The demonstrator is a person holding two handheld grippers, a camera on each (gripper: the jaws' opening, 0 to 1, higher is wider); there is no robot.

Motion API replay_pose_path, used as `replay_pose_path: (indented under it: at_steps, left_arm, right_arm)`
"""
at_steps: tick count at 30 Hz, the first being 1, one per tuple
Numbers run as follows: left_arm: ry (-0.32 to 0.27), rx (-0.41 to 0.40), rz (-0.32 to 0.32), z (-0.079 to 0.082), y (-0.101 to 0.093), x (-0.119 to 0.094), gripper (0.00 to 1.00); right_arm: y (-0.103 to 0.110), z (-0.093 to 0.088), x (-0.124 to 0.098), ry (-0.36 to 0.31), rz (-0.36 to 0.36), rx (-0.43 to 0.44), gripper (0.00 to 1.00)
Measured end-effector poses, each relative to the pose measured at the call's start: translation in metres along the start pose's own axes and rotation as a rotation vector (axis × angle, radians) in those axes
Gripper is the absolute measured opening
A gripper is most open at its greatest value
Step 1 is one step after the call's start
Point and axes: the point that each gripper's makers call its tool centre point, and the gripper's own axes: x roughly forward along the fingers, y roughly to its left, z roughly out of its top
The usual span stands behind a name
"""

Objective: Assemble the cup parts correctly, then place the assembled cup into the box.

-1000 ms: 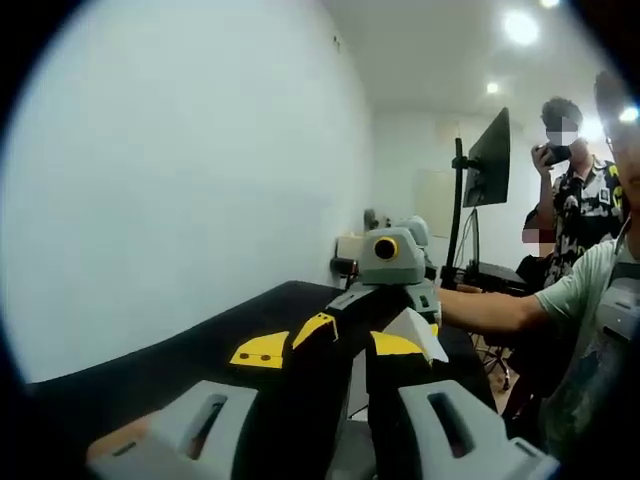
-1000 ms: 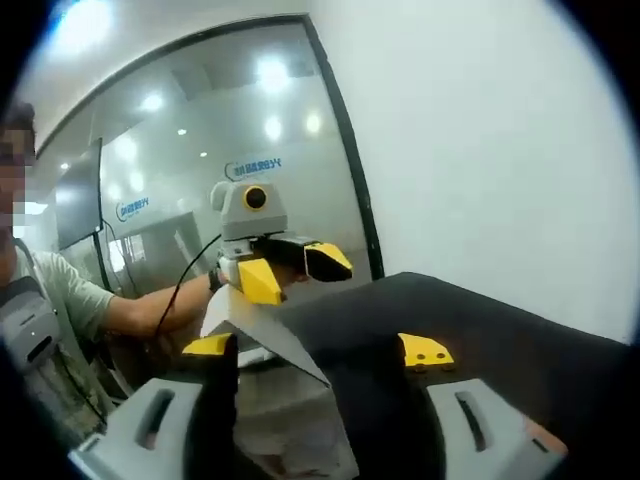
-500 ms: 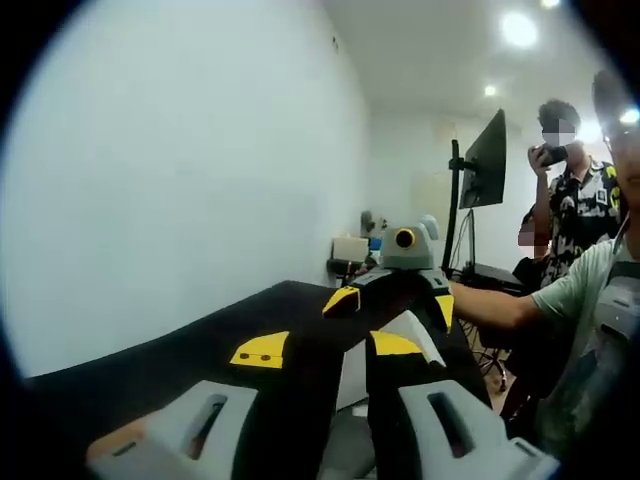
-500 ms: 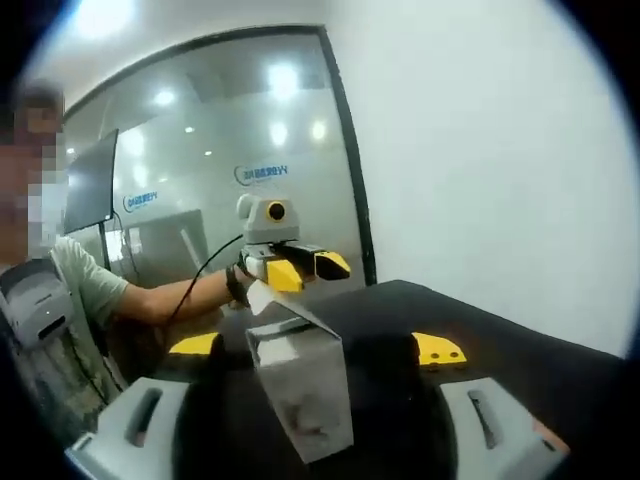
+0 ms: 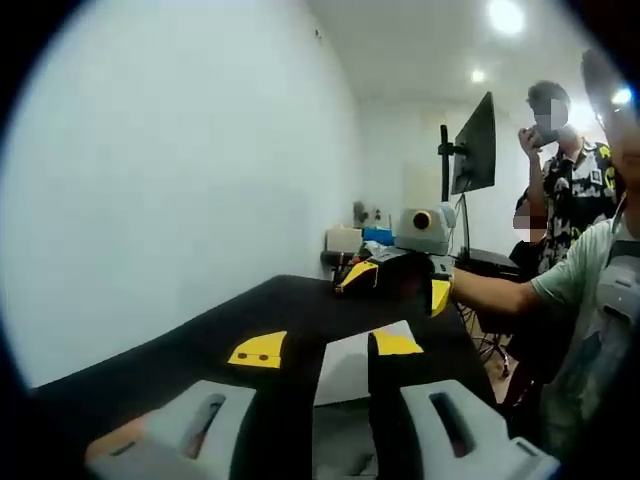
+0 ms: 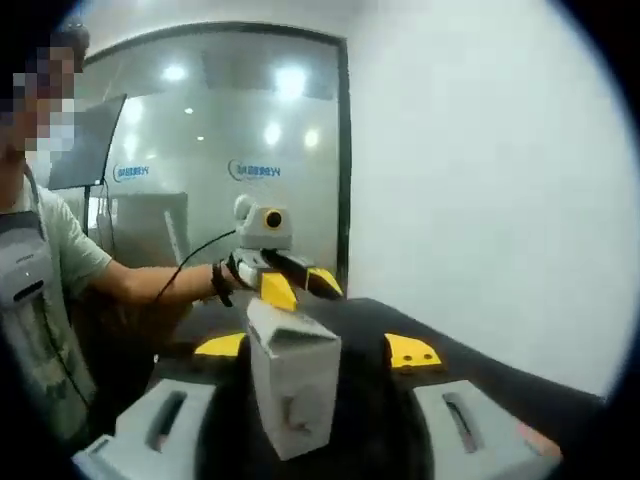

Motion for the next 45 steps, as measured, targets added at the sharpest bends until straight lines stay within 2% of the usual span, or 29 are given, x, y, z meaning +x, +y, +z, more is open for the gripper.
replay_pose_path:
  at_steps: [1, 4, 8, 13, 17, 20, 45]
  left_arm:
    - [0.001, -0.001, 0.002, 0.0, 0.0, 0.0, 0.27]
    - [-0.001, 0.0, 0.006, 0.001, 0.001, -0.001, 0.27]
    - [-0.001, 0.0, 0.004, 0.002, 0.0, -0.001, 0.27]
    - [0.002, -0.001, 0.001, 0.001, 0.0, -0.001, 0.27]
    - [0.002, -0.005, 0.007, 0.001, 0.002, -0.001, 0.27]
    - [-0.002, -0.007, 0.006, 0.003, 0.002, 0.0, 0.27]
    - [0.027, -0.011, -0.024, -0.006, -0.004, 0.002, 0.26]
  right_arm:
    - [-0.003, 0.002, 0.004, 0.014, -0.024, -0.057, 0.49]
    - [-0.002, -0.009, 0.014, 0.121, -0.04, -0.189, 0.49]
    - [0.006, -0.006, 0.022, 0.101, -0.014, -0.152, 0.48]
    - [0.003, -0.006, 0.023, 0.105, -0.023, -0.162, 0.48]
    - [0.006, -0.005, 0.024, 0.092, -0.002, -0.15, 0.48]
    - [0.003, -0.007, 0.025, 0.107, -0.017, -0.176, 0.48]
    - [-0.003, -0.015, 0.028, 0.139, -0.043, -0.195, 0.5]
